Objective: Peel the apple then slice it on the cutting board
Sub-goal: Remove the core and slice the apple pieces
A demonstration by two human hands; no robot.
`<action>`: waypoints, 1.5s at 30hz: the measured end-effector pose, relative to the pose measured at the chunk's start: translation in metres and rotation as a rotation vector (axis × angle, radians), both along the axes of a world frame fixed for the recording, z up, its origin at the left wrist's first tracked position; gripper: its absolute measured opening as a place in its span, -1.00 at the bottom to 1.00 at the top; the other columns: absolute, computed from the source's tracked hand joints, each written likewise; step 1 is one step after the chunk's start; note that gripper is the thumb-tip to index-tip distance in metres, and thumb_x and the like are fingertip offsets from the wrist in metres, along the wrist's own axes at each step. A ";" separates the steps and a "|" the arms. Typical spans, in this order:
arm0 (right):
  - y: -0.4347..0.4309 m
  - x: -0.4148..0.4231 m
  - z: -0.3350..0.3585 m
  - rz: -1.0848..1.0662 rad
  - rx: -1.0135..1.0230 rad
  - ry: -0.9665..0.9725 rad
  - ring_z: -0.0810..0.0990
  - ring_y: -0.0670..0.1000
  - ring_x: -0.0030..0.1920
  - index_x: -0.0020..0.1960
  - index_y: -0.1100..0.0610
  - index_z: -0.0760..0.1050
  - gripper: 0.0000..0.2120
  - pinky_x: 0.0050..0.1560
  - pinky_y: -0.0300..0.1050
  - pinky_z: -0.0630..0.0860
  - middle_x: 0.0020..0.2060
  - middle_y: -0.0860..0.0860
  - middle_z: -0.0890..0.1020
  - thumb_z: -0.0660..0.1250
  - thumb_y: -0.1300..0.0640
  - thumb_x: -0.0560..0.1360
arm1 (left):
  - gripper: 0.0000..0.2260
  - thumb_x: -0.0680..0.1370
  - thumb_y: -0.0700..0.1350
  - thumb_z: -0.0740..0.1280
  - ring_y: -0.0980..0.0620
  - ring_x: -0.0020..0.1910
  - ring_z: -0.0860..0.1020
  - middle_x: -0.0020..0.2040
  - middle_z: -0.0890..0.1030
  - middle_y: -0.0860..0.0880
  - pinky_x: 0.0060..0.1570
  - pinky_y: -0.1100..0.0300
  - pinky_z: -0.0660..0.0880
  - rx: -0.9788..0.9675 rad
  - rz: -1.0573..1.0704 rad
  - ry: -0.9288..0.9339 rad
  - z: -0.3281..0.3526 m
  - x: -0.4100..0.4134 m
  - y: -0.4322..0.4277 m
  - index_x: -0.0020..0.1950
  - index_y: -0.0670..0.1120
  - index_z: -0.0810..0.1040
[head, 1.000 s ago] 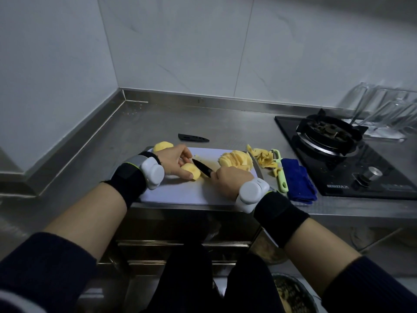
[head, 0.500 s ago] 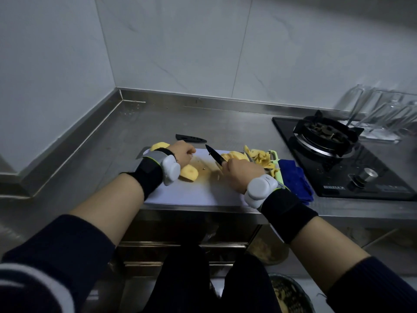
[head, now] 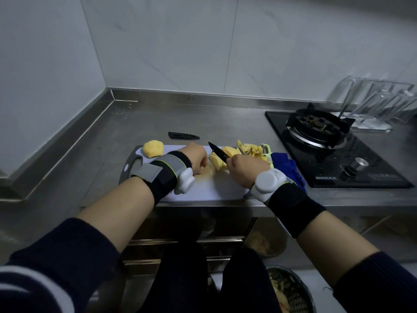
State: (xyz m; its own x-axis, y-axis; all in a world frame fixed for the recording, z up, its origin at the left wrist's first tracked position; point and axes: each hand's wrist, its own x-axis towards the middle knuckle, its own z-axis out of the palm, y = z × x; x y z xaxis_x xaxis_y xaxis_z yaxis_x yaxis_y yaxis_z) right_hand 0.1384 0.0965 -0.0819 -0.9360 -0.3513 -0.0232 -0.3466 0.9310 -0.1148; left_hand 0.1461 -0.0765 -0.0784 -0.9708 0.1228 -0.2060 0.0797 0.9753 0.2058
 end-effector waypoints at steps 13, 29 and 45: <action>0.045 0.002 0.006 -0.126 -0.032 -0.005 0.52 0.14 -0.18 -0.23 0.10 0.41 -0.62 -0.10 -0.05 0.47 -0.19 0.09 0.57 -0.01 -0.03 0.62 | -0.85 0.52 -0.17 0.33 -0.11 0.02 0.57 -0.01 0.66 -0.09 0.07 0.14 0.48 0.117 -0.086 0.127 -0.013 0.009 0.082 0.00 -0.12 0.69; 0.093 0.019 -0.006 -0.229 0.012 -0.018 0.51 0.07 -0.23 -0.15 0.09 0.49 -0.66 -0.27 -0.15 0.33 -0.25 0.03 0.54 0.03 -0.01 0.61 | -0.94 0.50 -0.27 0.41 -0.03 -0.14 0.61 -0.10 0.65 -0.08 -0.01 0.11 0.57 0.574 0.016 0.208 -0.002 -0.015 0.079 -0.05 -0.15 0.65; -0.020 0.048 -0.014 -0.010 -0.032 -0.071 0.47 0.10 -0.21 -0.13 0.13 0.48 -0.65 -0.21 -0.13 0.35 -0.20 0.07 0.52 0.03 -0.02 0.62 | -0.57 0.41 0.10 0.51 -0.03 0.10 0.55 0.09 0.57 0.00 0.17 0.10 0.47 0.130 0.080 -0.033 0.003 0.012 -0.040 0.18 -0.06 0.54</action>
